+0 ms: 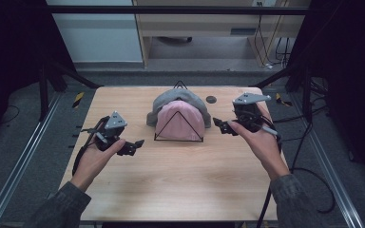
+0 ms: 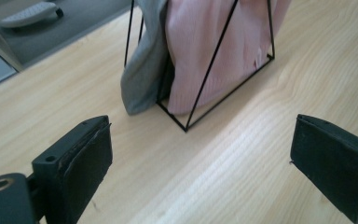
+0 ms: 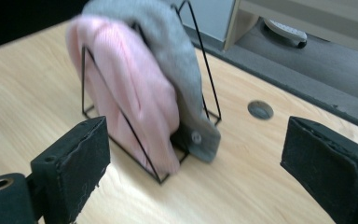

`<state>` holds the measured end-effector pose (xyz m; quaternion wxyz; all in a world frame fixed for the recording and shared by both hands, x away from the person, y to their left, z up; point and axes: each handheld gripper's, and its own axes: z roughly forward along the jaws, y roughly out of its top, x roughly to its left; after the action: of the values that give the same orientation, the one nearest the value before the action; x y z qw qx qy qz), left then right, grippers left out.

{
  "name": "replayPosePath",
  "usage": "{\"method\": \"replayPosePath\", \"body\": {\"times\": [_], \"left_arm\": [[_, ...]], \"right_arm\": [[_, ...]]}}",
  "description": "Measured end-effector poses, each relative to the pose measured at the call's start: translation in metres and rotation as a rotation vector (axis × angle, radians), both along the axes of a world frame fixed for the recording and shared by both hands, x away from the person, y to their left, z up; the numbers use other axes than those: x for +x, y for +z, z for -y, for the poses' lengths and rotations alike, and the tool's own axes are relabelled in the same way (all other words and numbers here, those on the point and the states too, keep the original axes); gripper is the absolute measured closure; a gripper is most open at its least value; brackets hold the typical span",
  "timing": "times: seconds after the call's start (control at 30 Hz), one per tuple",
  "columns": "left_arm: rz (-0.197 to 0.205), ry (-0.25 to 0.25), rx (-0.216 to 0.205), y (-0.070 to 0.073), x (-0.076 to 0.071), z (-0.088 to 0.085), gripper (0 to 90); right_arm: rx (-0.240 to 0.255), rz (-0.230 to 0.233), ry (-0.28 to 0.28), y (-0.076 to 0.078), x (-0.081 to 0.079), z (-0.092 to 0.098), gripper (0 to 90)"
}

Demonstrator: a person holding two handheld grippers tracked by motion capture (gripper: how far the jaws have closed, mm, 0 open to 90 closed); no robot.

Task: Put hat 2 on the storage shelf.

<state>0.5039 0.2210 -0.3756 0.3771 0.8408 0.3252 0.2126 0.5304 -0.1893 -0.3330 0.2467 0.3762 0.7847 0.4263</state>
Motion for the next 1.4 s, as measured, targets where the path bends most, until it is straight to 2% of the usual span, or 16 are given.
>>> {"method": "replayPosePath", "body": {"times": [0.17,0.33,0.57,0.77,0.87,0.97,1.13,1.4], "left_arm": [[-0.025,0.006,0.019,-0.017,-0.006,-0.01,4.7],[-0.063,0.006,0.03,-0.031,-0.009,-0.019,4.9],[-0.09,0.029,0.046,-0.049,-0.013,-0.035,5.5],[-0.132,0.038,0.077,-0.069,-0.014,-0.043,5.8],[-0.159,0.048,0.08,-0.08,-0.014,-0.047,5.8],[-0.179,0.049,0.105,-0.087,-0.015,-0.05,5.7],[-0.193,0.054,0.1,-0.091,-0.016,-0.053,5.6],[-0.213,0.059,0.097,-0.099,-0.016,-0.057,5.5]], "right_arm": [[-0.022,-0.025,-0.001,-0.017,-0.014,0.011,7.8],[-0.036,-0.071,-0.014,-0.039,-0.024,0.022,8.5],[-0.028,-0.144,-0.042,-0.073,-0.034,0.038,11.6],[-0.035,-0.208,-0.039,-0.105,-0.04,0.039,12.0],[-0.037,-0.236,-0.036,-0.12,-0.042,0.037,12.2],[-0.035,-0.276,-0.032,-0.134,-0.043,0.035,12.2],[-0.023,-0.304,-0.028,-0.146,-0.044,0.029,12.4],[-0.019,-0.329,-0.028,-0.156,-0.045,0.026,12.3]]}}
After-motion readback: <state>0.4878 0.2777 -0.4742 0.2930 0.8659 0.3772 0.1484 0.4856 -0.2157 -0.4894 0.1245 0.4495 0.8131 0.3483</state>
